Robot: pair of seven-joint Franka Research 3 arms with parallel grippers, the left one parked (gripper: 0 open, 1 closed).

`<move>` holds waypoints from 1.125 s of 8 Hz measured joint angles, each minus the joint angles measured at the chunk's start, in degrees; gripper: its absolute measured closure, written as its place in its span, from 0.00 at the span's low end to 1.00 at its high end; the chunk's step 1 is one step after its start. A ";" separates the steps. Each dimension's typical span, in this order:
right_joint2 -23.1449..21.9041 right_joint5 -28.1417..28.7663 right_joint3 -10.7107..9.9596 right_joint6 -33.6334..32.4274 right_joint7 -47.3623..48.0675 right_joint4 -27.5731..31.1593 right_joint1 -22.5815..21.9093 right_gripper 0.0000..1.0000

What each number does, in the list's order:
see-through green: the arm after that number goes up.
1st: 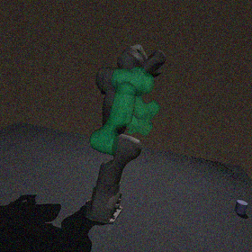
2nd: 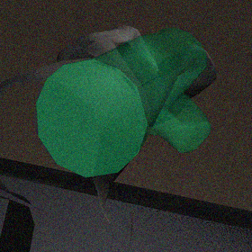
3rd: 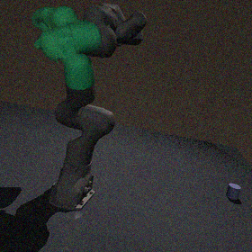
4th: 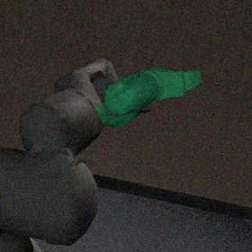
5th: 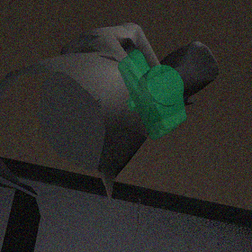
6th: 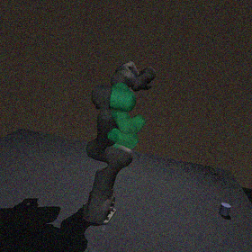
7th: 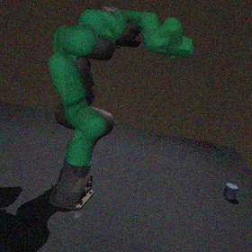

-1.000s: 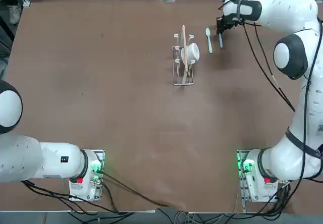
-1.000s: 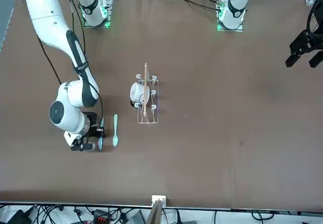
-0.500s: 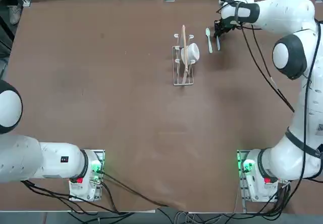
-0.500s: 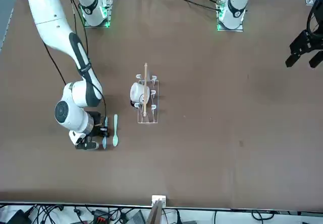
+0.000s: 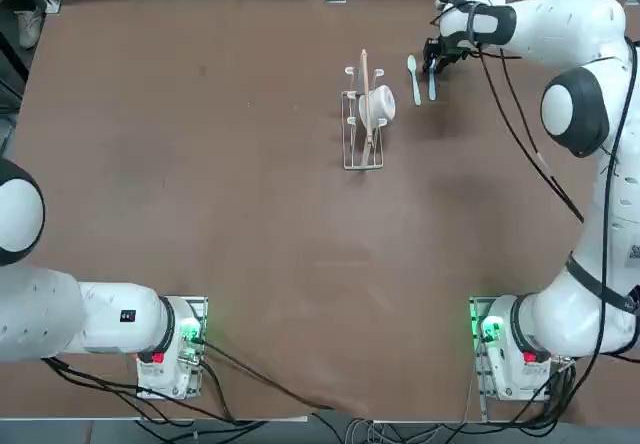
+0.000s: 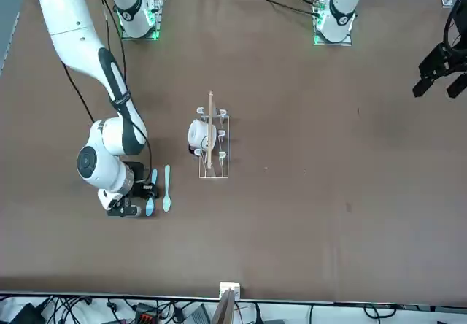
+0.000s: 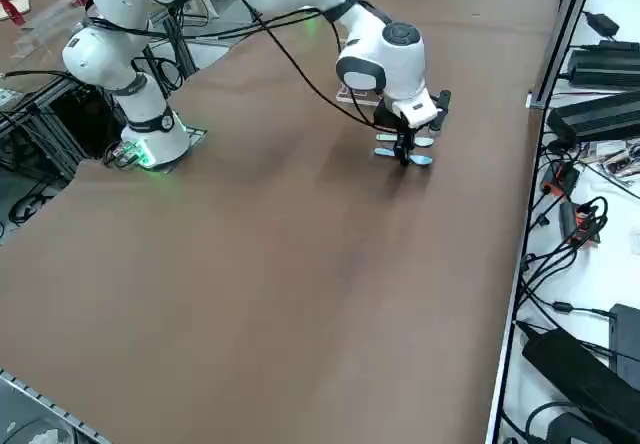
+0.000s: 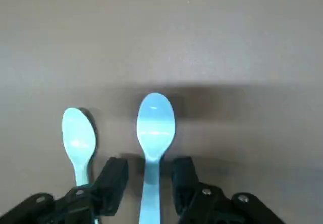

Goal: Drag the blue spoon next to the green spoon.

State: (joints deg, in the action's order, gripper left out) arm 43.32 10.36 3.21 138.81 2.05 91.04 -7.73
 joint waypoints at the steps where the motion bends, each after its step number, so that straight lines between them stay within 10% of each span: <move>1: -0.45 0.00 0.00 0.13 -0.12 -0.15 0.07 0.35; 3: -3.62 -0.05 -0.22 -2.19 -0.24 -0.70 0.21 0.01; 9: -24.65 -8.68 -1.32 -26.42 -0.59 -2.78 7.06 0.00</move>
State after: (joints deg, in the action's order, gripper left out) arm 18.67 1.67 1.89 112.39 1.46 88.26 -0.67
